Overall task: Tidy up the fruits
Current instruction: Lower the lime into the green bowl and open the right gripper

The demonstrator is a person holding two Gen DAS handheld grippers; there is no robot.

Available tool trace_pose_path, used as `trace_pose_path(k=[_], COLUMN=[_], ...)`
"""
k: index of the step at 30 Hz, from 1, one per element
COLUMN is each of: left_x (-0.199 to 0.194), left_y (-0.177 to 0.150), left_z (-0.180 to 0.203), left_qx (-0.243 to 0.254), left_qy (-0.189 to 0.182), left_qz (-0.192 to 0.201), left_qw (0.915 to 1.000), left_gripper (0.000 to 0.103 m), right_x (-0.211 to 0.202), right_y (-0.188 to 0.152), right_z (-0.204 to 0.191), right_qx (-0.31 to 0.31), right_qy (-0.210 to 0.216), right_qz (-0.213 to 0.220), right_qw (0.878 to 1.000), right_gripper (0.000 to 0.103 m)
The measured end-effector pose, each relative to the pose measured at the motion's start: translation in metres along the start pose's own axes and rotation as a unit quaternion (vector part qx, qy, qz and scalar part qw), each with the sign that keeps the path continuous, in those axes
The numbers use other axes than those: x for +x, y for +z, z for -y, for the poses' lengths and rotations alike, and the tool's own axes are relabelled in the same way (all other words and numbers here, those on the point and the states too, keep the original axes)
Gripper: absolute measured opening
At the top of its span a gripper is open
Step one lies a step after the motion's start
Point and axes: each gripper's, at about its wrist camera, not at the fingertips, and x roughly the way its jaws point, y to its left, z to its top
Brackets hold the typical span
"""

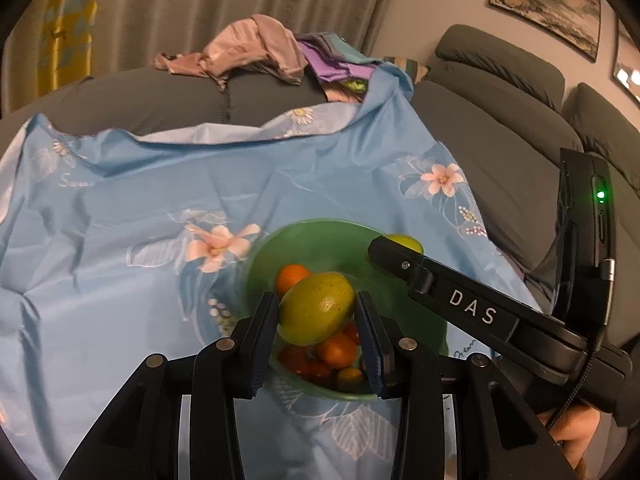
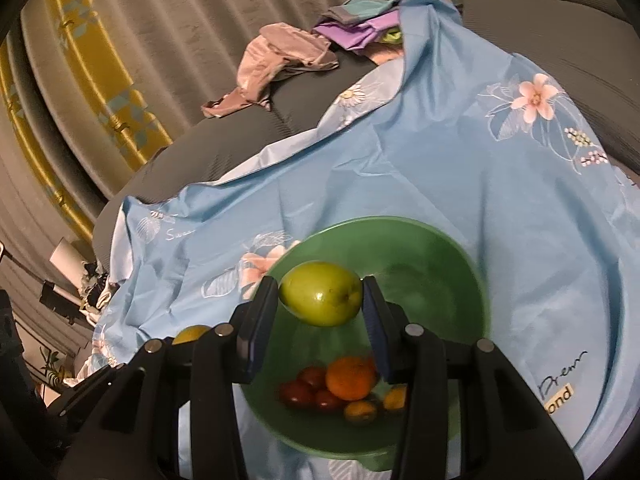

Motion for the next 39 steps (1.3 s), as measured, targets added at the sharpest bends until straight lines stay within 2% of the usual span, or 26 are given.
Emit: trace_pose_path(k=[7, 9, 19, 39], left_x=[0.022, 0.026, 0.043, 0.057], left_y=[-0.008, -0.007, -0.01, -0.014], left_z=[0.0, -0.003, -0.002, 0.0], left_qx=[0.0, -0.013, -0.012, -0.013], left_qy=[-0.018, -0.027, -0.056, -0.065], left_qz=[-0.02, -0.023, -0.046, -0.064], left_qw=[0.9996, 0.9993, 0.9973, 0.9958], left_gripper=[0.039, 0.039, 0.039, 0.039], right_x=[0.006, 0.008, 0.017, 0.032], right_y=[0.0, -0.001, -0.004, -0.008], right_z=[0.016, 0.017, 0.022, 0.021], right_qx=[0.022, 0.021, 0.019, 0.005], right_qy=[-0.021, -0.026, -0.042, -0.074], right_qz=[-0.011, -0.014, -0.031, -0.059], right_qw=[0.999, 0.999, 0.998, 0.995], right_gripper=[0.043, 0.043, 0.043, 0.044])
